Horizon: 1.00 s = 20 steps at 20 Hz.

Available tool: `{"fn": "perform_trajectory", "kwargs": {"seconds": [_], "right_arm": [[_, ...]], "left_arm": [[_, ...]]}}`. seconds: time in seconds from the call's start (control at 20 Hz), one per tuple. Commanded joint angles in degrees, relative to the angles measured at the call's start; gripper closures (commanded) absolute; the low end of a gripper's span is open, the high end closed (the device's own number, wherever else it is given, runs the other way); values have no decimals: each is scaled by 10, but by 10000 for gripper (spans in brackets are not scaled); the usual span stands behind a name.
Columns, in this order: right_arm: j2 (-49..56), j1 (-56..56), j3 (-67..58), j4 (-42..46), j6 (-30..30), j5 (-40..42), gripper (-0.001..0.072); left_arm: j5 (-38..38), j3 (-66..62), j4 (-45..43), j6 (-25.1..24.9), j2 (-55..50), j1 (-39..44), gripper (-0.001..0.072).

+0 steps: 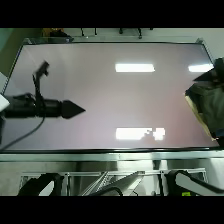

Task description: Fold the shirts.

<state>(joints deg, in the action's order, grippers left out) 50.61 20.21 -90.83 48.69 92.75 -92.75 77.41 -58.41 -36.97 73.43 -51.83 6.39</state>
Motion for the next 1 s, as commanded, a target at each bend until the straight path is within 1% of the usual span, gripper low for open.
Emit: {"fn": "perform_trajectory", "kwargs": {"seconds": [0.0,0.1,0.15,0.2,0.25,0.45,0.6,0.95], "right_arm": [[-141,-229,267,28,-40,192,693],[-200,-340,443,27,-45,310,693],[-214,-378,506,25,-45,360,693],[-218,-407,553,18,-45,399,693],[-215,-422,574,14,-45,417,693],[-205,-425,576,9,-45,437,693],[-205,-425,576,-7,-45,438,693],[-205,-425,576,-7,-45,439,693]], "left_arm": [[-101,180,6,-5,113,74,692],[-132,241,6,2,155,121,692],[-152,262,6,10,172,140,692],[-169,274,6,21,184,154,692],[-179,281,6,23,193,163,692],[-177,284,5,30,183,167,691],[-190,284,6,14,156,167,692],[-197,284,10,11,108,167,692]]}}
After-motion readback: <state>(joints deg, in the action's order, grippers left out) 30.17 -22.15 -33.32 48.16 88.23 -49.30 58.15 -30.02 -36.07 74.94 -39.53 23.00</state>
